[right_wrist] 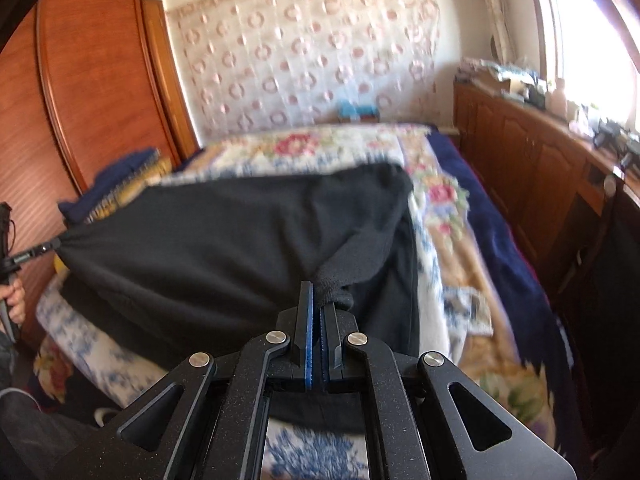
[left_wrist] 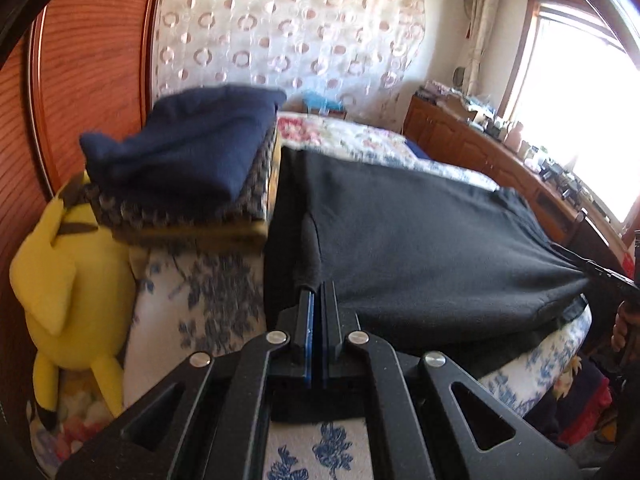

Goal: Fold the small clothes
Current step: 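Grasp the folded edge with both tools and lift it, then fold the lifted edge over the shirt and open both tools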

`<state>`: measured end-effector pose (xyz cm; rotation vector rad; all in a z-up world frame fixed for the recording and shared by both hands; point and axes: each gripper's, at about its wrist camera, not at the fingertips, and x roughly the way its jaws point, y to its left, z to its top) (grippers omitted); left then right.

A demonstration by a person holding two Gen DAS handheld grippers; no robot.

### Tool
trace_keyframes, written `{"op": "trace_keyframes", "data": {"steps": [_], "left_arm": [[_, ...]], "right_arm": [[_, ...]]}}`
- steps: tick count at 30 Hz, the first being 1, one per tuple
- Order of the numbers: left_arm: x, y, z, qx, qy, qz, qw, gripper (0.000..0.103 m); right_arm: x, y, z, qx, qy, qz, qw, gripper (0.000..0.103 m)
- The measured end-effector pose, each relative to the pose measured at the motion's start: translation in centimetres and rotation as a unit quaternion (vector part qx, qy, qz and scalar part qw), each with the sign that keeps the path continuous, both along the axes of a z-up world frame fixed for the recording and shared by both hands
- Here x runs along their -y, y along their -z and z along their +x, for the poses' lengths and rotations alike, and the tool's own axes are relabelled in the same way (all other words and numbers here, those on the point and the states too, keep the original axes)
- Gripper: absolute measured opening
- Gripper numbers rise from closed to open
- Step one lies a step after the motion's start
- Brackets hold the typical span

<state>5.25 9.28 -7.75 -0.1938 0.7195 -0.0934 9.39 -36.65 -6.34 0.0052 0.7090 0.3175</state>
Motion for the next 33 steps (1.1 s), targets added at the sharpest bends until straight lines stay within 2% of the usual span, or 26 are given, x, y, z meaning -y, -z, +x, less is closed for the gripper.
{"op": "trace_keyframes", "data": {"steps": [3, 9, 12, 13, 14, 16, 17, 23, 30, 33], "left_arm": [[0.5, 0.8, -0.1, -0.014, -0.002, 0.012, 0.9998, 0.000], [1.4, 1.0, -0.2, -0.021, 0.008, 0.013, 0.9997, 0.003], [1.2, 0.6, -0.6, -0.016, 0.007, 0.012, 0.9998, 0.020], [1.2, 0.4, -0.8, -0.011, 0.007, 0.010, 0.9999, 0.034], [1.1, 0.3, -1.0, -0.007, 0.007, 0.006, 0.9999, 0.041], [0.6, 0.3, -1.3, -0.005, 0.007, 0.005, 1.0000, 0.051], [0.7, 0.2, -1.4, -0.003, 0.007, 0.006, 0.9999, 0.054], [0.6, 0.4, -1.3, -0.003, 0.006, 0.013, 0.9999, 0.054], [0.9, 1.0, -0.8, -0.015, -0.001, 0.017, 0.9997, 0.054], [1.1, 1.1, -0.7, -0.018, -0.001, 0.021, 0.9996, 0.054]], "right_arm": [[-0.3, 1.6, -0.1, -0.018, 0.003, -0.013, 1.000, 0.000], [0.6, 2.5, -0.5, -0.027, 0.008, 0.002, 1.000, 0.006], [1.3, 2.0, -1.0, -0.023, 0.012, 0.008, 1.000, 0.017], [1.4, 1.9, -1.0, -0.022, 0.015, 0.006, 1.000, 0.021], [1.5, 1.7, -1.2, -0.019, 0.019, 0.004, 1.000, 0.026], [1.7, 1.5, -1.4, -0.013, 0.027, -0.002, 1.000, 0.040], [1.9, 1.3, -1.6, -0.010, 0.033, -0.006, 0.999, 0.043], [3.1, 1.7, -2.5, -0.013, 0.045, -0.017, 0.999, 0.044], [3.5, 4.5, -2.4, -0.046, 0.055, -0.059, 0.996, 0.044], [3.7, 5.1, -2.3, -0.055, 0.056, -0.061, 0.995, 0.037]]}}
